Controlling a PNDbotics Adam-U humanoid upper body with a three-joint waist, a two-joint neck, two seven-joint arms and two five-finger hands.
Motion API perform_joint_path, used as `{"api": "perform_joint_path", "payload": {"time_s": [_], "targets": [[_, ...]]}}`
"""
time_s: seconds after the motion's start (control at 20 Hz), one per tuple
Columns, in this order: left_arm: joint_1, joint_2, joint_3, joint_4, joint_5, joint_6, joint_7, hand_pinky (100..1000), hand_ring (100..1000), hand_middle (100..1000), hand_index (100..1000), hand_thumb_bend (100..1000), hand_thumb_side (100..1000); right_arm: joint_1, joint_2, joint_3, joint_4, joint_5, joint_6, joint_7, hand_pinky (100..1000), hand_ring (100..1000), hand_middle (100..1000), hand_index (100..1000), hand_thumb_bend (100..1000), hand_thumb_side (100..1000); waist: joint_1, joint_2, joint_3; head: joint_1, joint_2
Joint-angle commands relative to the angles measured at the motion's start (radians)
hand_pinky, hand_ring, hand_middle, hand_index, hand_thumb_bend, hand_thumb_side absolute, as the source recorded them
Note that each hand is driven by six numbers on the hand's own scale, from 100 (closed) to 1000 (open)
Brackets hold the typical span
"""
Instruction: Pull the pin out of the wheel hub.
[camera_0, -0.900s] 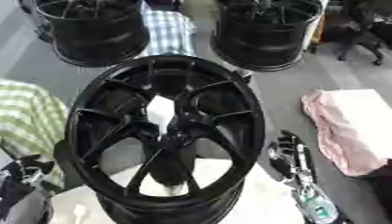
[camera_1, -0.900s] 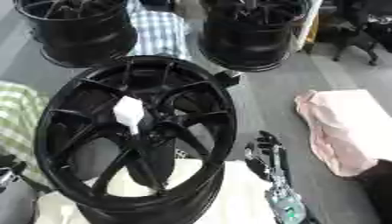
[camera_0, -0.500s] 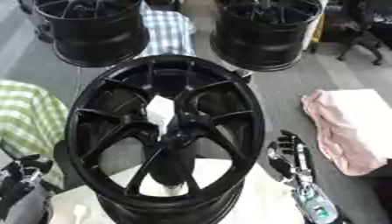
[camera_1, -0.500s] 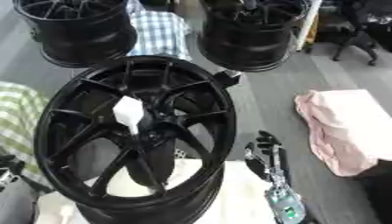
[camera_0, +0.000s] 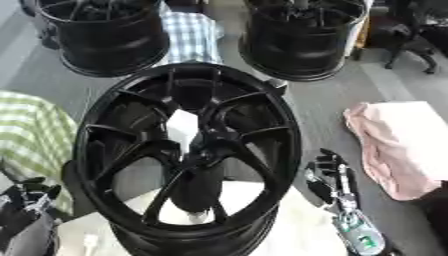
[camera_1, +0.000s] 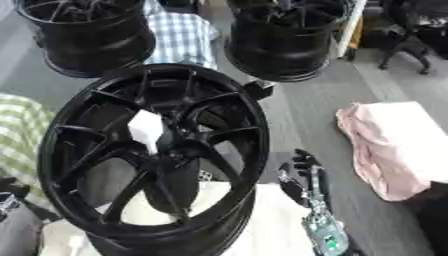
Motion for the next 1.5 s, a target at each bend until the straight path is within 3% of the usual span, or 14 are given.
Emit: {"api": "perform_joint_path", "payload": {"time_s": [0.05,0.3,0.5,0.6,0.8,0.9,1.1,1.5], "targets": [[-0.019,0.116,-0.005,-0.051,-0.031,-0.037,-0.012,725,709,669,815,498,392,-0.009,-0.01,-0.004,-0.01,0.0,-0.005,-0.004,743,731,689,836,100,102,0.009,-0.011,0.001,-0.011,-0.002],[-0.054,0.321,-0.029,-0.118,-0.016,-0.126,-0.058,761,746,709,841,461,366,-0.004,-0.014,-0.005,-0.012,0.005,-0.006,-0.006,743,731,689,836,100,103,0.02,-0.014,-0.002,-0.022,-0.004],[-0.122,0.513,-0.082,-0.149,0.039,-0.205,-0.11,782,756,728,855,453,358,0.0,-0.02,-0.005,-0.014,0.008,-0.006,-0.006,743,731,688,836,100,104,0.028,-0.017,-0.005,-0.023,-0.002],[-0.164,0.589,-0.126,-0.158,0.072,-0.242,-0.148,792,762,739,862,443,355,0.001,-0.022,-0.004,-0.014,0.009,-0.006,-0.005,743,731,688,836,100,105,0.031,-0.018,-0.008,-0.021,-0.002],[-0.289,0.709,-0.281,-0.214,0.144,-0.334,-0.307,802,765,745,866,432,341,0.002,-0.024,0.0,-0.012,0.012,-0.006,0.0,743,731,688,836,100,109,0.035,-0.02,-0.017,-0.007,-0.002],[-0.359,0.722,-0.361,-0.239,0.193,-0.363,-0.404,805,769,750,866,424,331,0.002,-0.025,0.002,-0.01,0.012,-0.006,0.003,743,731,688,836,100,112,0.036,-0.021,-0.02,0.0,-0.002],[-0.494,0.683,-0.502,-0.289,0.299,-0.382,-0.591,806,775,757,867,425,324,0.003,-0.025,0.005,-0.006,0.012,-0.006,0.007,743,731,688,836,100,117,0.037,-0.024,-0.024,0.007,-0.002],[-0.644,0.573,-0.771,-0.368,0.324,-0.358,-0.628,804,784,774,870,439,326,0.002,-0.026,0.009,-0.002,0.011,-0.007,0.014,743,731,688,837,100,126,0.036,-0.024,-0.03,0.012,-0.002]]}}
